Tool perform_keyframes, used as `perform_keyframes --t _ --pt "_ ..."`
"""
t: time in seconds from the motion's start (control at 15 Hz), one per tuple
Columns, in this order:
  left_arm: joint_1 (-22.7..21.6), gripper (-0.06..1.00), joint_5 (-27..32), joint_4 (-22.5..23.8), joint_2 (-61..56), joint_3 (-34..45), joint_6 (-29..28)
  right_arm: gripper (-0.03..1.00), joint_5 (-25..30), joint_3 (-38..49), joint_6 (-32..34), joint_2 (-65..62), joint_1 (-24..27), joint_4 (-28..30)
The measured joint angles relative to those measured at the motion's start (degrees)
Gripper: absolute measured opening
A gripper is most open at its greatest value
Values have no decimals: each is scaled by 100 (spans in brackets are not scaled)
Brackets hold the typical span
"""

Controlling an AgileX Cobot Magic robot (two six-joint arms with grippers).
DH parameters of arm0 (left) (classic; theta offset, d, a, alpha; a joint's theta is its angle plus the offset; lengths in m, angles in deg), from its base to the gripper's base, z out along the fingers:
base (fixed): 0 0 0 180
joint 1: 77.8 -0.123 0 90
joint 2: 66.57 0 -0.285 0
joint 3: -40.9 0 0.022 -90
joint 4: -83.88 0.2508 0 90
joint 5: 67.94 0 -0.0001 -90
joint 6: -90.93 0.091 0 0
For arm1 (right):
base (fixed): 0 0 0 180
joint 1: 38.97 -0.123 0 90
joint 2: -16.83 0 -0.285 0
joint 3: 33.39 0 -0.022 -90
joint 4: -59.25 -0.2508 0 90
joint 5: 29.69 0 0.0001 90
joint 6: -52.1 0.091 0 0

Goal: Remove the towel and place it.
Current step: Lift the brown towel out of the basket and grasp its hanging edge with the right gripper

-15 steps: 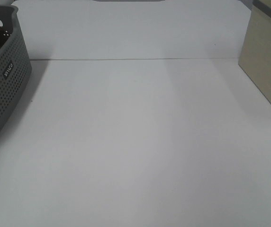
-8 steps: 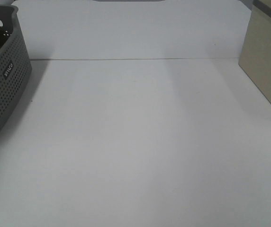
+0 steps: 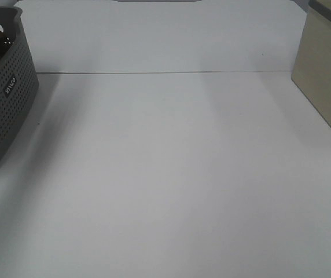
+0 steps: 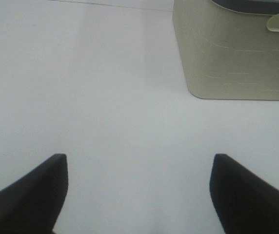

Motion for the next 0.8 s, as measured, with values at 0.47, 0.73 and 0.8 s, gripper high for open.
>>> perform_keyframes --t 0.47,0.73,0.8 --pt "2045 0 6 619 -1599 -11 -74 77 -11 0 34 34 0 -63" --pt "3014 0 11 642 -1742 -34 533 77 -957 -74 -1495 928 0 -1822" --pt "3214 0 11 607 -1736 -34 768 76 -1369 -74 -2366 1369 0 -2727"
